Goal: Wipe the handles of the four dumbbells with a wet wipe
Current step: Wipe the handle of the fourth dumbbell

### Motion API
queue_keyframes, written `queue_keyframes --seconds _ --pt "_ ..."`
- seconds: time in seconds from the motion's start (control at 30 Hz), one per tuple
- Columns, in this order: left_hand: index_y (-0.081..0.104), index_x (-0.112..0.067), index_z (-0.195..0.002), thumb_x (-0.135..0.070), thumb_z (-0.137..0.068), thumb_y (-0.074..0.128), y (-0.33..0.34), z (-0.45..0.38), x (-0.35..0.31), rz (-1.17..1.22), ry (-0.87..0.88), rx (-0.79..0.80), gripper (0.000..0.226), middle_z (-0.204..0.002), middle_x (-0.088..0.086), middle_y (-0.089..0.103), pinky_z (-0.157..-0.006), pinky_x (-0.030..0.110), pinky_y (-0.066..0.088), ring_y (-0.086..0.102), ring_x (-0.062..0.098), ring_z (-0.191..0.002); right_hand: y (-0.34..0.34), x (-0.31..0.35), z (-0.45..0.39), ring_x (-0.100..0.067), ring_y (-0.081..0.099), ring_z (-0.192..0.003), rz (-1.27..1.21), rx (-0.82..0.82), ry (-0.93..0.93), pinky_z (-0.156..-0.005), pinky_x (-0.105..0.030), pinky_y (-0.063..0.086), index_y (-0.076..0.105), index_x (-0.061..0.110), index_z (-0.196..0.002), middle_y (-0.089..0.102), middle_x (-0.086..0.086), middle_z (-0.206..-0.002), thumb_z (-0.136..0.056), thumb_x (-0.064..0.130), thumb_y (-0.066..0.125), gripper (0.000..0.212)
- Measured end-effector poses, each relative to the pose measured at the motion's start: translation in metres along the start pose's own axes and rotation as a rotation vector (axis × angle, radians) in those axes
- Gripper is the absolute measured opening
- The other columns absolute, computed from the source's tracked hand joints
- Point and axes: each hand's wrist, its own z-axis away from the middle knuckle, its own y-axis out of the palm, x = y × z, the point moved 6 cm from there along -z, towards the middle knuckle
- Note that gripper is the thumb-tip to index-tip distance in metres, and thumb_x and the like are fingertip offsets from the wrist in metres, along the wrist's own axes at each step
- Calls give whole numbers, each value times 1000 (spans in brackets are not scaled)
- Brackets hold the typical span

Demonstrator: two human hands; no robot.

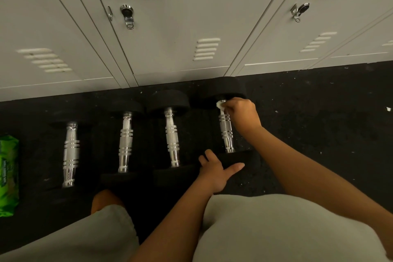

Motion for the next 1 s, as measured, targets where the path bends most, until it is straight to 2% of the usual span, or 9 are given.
queue_keyframes --seconds 0.13,0.3,0.5,0.7,0.9,1.0 --pt "0 -19 -149 -59 -78 64 -1 0 0 8 -5 10 103 -155 11 4 -108 48 38 27 33 -139 3 0 9 -25 65 -97 -30 44 -32 -88 -34 54 69 9 -110 66 -10 -110 -91 9 57 23" --pt "1 -17 -149 -57 -80 64 -2 3 -2 3 16 7 101 -154 11 6 -108 44 39 28 33 -138 0 -3 -4 -26 63 -90 -55 2 8 -82 -36 55 69 8 -106 64 -10 -103 -91 7 56 21" --pt "1 -16 -149 -56 -81 63 -4 5 -4 -2 17 -2 101 -154 11 6 -108 43 38 26 32 -139 -2 0 26 -23 65 -89 -50 138 -110 -81 -34 55 70 4 -100 65 -11 -102 -89 14 61 17" --pt "0 -15 -149 -57 -81 62 -3 5 -3 -18 27 -8 101 -154 11 6 -109 42 38 27 31 -139 0 0 4 -24 62 -84 -73 8 -27 -75 -36 56 69 7 -101 62 -8 -99 -90 8 57 17" --pt "1 -16 -149 -53 -82 64 -4 7 -6 1 11 -10 99 -154 10 7 -106 42 39 26 32 -139 2 3 19 -24 62 -91 -42 91 -55 -77 -27 50 70 5 -102 62 -9 -105 -89 8 58 18" --pt "1 -16 -149 -54 -82 63 -3 7 -7 -11 15 -18 99 -154 10 7 -106 42 39 27 32 -139 1 2 7 -25 62 -89 -38 64 -30 -77 -30 53 69 7 -104 60 -9 -104 -91 8 56 18"
